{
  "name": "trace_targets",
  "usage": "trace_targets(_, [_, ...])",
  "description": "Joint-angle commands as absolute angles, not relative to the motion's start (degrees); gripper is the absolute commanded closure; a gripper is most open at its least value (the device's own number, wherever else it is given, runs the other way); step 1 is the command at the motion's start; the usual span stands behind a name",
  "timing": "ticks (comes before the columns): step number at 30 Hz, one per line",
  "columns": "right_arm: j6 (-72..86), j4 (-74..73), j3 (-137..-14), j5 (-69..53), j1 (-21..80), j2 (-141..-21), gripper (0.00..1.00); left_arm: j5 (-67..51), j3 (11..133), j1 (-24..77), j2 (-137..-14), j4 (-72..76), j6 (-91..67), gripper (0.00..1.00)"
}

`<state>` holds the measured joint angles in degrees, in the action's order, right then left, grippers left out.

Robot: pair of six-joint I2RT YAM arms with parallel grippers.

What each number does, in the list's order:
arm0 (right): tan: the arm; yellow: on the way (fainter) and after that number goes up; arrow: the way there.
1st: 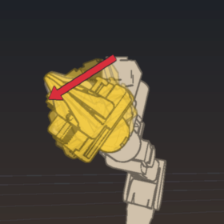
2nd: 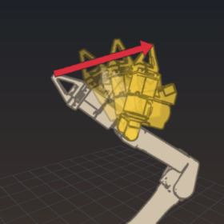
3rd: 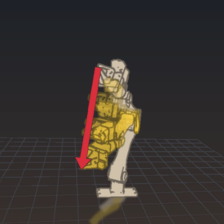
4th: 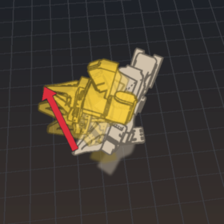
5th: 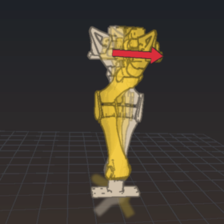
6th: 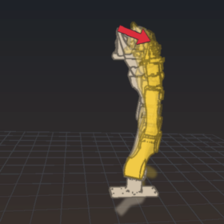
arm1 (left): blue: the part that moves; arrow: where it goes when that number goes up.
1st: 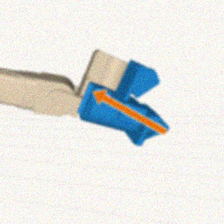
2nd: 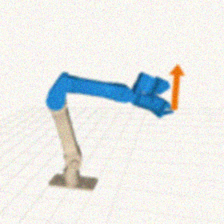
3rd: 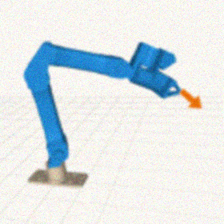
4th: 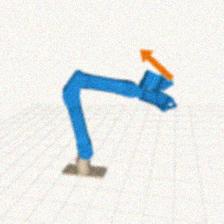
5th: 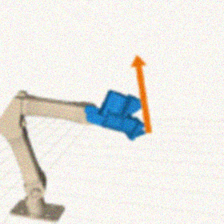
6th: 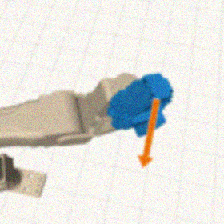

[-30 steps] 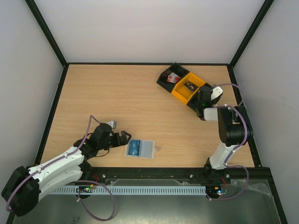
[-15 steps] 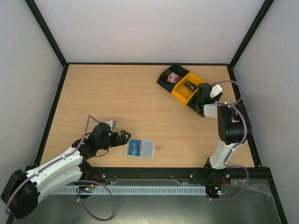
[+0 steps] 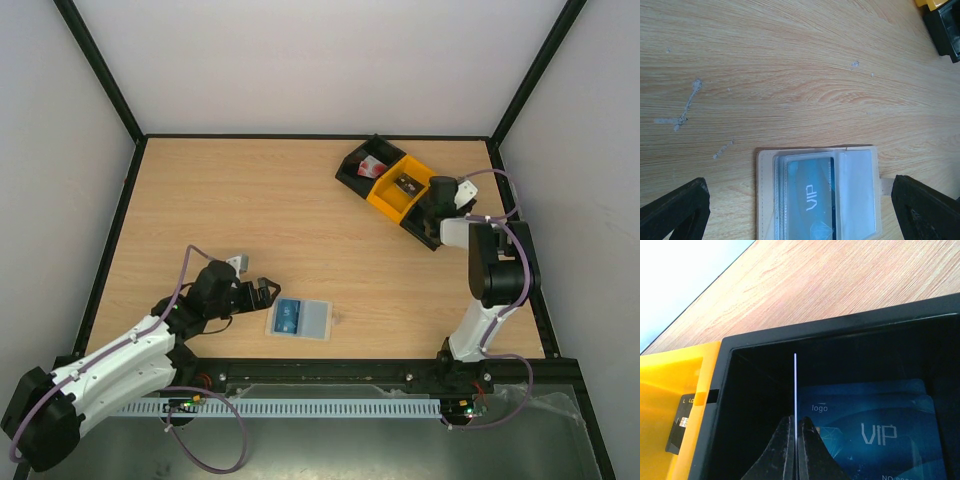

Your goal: Take the credit cards out of the card holder

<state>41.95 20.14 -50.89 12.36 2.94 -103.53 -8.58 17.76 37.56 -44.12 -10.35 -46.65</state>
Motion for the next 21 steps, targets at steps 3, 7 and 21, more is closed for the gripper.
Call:
trace_targets(3, [40.69, 21.12, -50.41, 12.23, 2.57, -103.62, 0.98, -9.06, 18.78, 37.18, -43.74, -11.08, -46.15, 0.00])
trace_targets(7, [41.08, 22.65, -49.92, 12.44, 2.57, -103.65, 0.98, -9.05, 18.59, 37.18, -43.96, -10.78, -46.28, 0.00])
trace_targets(21, [41.32, 27.73, -47.56, 14.25, 2.63, -103.21, 0.98, -10.08, 18.18, 37.18, -46.68, -8.10, -46.84, 0.00])
